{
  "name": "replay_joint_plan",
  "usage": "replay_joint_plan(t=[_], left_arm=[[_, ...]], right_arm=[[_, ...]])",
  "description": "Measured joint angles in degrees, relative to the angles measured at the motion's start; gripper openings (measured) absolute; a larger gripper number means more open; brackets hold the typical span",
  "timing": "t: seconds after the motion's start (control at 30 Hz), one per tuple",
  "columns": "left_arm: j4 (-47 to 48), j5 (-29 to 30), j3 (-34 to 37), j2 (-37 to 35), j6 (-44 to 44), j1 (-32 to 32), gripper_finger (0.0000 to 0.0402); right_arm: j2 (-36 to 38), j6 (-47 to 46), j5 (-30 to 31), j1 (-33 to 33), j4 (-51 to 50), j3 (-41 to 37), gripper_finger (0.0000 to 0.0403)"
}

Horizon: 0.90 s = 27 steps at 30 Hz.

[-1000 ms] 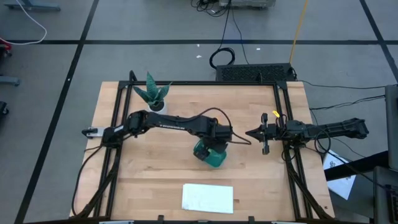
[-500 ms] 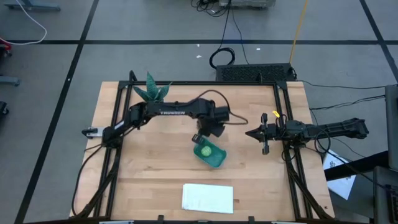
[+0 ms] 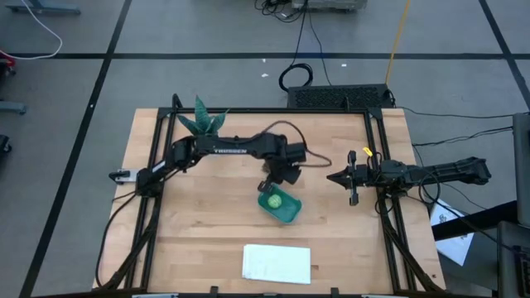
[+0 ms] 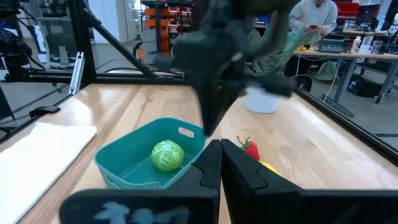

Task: Pick and placing Produce into tupperware
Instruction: Adjust the blue bin

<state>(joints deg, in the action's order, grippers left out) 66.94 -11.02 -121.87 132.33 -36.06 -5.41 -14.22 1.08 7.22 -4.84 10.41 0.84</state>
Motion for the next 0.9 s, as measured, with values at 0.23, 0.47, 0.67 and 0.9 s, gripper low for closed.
replay_joint_plan(t=[0.23, 0.47, 0.67, 0.9], left_arm=[[-1.8, 4.5, 4.5, 0.2, 1.1, 0.2, 0.0001], [-2.2, 5.3, 4.4, 0.0, 2.1, 0.3, 0.0002], [-0.3, 5.1, 4.4, 0.0, 2.7, 0.3, 0.0002], [-0.6, 3.7, 7.0, 0.0, 3.6, 0.4, 0.0002]], right_arm=[[0.0, 0.0, 0.0, 0.0, 0.0, 0.0, 0.0000], [0.0, 0.0, 0.0, 0.0, 0.1, 0.0, 0.0000], [0.0, 0.0, 0.0, 0.0, 0.0, 0.0, 0.0000], [0.0, 0.0, 0.0, 0.0, 0.0, 0.0, 0.0000]])
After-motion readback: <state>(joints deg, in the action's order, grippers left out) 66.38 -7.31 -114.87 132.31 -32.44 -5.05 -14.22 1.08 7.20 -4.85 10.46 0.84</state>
